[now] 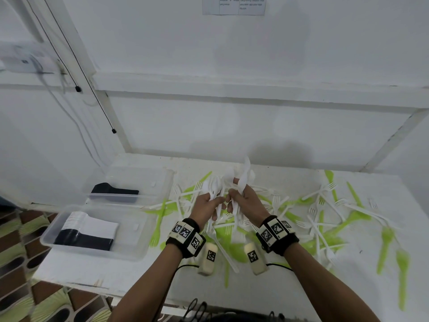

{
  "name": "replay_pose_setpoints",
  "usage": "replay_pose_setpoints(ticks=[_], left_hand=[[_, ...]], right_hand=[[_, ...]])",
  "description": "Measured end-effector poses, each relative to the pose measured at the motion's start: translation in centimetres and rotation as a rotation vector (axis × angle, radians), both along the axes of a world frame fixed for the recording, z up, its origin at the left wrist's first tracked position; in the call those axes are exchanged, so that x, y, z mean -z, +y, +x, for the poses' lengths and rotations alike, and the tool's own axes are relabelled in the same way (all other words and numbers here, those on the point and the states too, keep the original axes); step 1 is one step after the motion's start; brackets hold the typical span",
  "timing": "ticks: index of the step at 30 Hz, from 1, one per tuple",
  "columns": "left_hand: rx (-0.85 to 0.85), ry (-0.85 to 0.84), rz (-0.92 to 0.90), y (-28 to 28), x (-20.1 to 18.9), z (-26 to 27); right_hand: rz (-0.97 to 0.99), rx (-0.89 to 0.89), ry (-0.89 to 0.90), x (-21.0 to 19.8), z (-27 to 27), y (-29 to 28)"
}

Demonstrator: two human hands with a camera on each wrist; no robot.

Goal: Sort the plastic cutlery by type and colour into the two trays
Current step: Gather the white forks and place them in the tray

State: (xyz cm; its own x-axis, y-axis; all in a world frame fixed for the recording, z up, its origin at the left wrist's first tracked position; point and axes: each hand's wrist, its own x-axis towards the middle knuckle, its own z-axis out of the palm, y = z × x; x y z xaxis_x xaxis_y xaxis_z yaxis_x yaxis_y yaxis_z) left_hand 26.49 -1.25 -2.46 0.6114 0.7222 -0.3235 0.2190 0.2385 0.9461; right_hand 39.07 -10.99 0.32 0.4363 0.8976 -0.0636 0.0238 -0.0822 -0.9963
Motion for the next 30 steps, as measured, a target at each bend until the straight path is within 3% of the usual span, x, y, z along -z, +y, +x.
replay_pose_setpoints(ticks=[7, 16, 22, 30], left_hand=[[0.056, -0.083, 0.058, -0.7, -0.4, 0.0], [0.095, -0.082, 0.035, -1.5, 0.6, -0.8], [0.046, -0.079, 0.064, -1.8, 1.1, -0.3], [0.096, -0.035, 0.126, -1.9, 1.1, -0.2]], right_hand=[[-0.045, 0.110, 0.125, 0.5, 0.1, 0.3], [-0.298, -0.004, -0.094, 1.3, 0.7, 0.5], [-0.256, 0.062, -0.297, 0.7, -0.2, 0.2], [-0.232, 0.166, -0.223, 1.8, 0.3, 0.4]])
